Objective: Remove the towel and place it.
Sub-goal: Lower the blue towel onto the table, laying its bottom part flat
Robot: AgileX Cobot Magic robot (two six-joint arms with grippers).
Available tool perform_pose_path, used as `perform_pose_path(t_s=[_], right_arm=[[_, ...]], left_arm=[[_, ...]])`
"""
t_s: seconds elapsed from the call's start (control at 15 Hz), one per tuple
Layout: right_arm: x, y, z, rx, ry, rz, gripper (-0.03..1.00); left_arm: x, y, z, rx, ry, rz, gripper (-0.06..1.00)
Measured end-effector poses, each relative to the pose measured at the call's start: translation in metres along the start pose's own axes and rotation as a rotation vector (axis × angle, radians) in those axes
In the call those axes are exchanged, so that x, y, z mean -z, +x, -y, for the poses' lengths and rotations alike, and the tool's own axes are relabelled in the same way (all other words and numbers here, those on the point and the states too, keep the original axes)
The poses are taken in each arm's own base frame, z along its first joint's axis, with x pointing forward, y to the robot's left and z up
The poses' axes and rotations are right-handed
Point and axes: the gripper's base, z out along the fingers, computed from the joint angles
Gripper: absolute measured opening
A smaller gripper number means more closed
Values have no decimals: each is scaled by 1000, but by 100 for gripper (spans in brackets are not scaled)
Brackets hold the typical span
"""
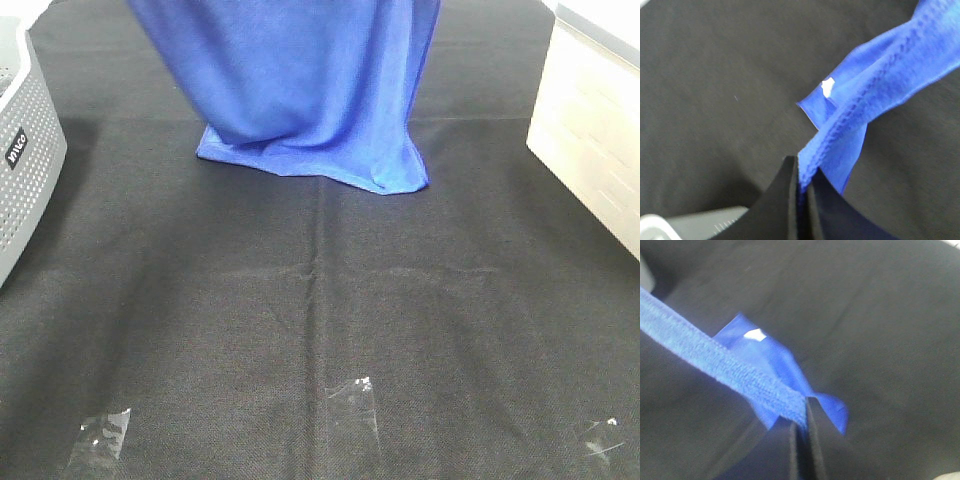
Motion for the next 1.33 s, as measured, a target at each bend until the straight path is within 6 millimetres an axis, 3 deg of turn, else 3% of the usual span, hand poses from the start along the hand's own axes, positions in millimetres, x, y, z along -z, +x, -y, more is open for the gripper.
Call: perform_pose_path(t_s=[0.13,0.27,0.53,0.67,0.73,0.87,1.13,1.33], right_arm=[[0,3,-3,-8,-30,-30,1],[0,4,-5,-16,-59,-47,1],[16,2,-15,-58,-121,-19,1],[21,15,-23,-96,-169,-68,1],[21,15,-23,-96,-169,-68,1],[30,33,-30,-117,-185,-132,1],[69,69,-46,-130,-186,-199,1],[93,97,-58,-143,-197,-238,1]], left_arm=[[6,-1,-1,52,-3,7,0],[26,-2,-1,161,-8,27,0],[53,22,14,224,43,-51,0],[74,33,23,260,62,-64,0],[74,33,23,260,62,-64,0],[90,40,43,257,111,-72,0],[115,56,89,214,190,-103,0],[136,74,110,238,226,-111,0]])
